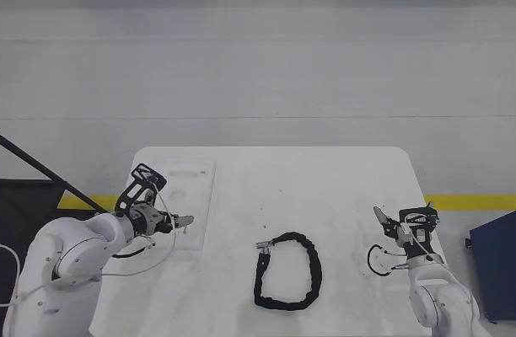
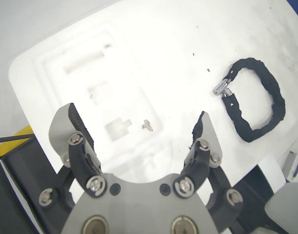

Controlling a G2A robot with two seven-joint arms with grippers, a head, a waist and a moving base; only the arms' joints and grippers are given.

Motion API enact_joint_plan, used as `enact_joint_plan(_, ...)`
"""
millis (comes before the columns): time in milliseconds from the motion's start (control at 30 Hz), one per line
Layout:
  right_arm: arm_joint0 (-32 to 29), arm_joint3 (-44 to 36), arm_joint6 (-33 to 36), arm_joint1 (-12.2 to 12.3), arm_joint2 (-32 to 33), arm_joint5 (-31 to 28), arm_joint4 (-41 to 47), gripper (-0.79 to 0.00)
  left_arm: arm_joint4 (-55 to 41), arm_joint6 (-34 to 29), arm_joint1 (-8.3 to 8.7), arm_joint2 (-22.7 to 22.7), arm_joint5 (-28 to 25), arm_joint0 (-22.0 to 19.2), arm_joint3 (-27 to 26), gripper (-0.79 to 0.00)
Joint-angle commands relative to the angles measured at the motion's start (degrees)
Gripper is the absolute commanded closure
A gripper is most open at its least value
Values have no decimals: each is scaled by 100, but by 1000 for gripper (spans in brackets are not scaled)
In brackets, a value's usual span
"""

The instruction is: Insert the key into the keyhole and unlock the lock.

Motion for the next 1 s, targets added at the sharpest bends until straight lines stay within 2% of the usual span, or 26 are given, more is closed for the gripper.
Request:
enact_joint_plan(0,0,0,0,0,0,0,0,-785,168,-65,0,109,-16,-104,104,-785)
enact_joint_plan(533,0,0,0,0,0,0,0,-785,244,-30,1,147,98,-73,142,-785)
enact_joint_plan(767,0,0,0,0,0,0,0,-785,594,-620,21,498,795,-351,-95,-785)
enact_joint_plan(967,0,0,0,0,0,0,0,-785,813,-1257,36,898,1101,-545,-237,-785)
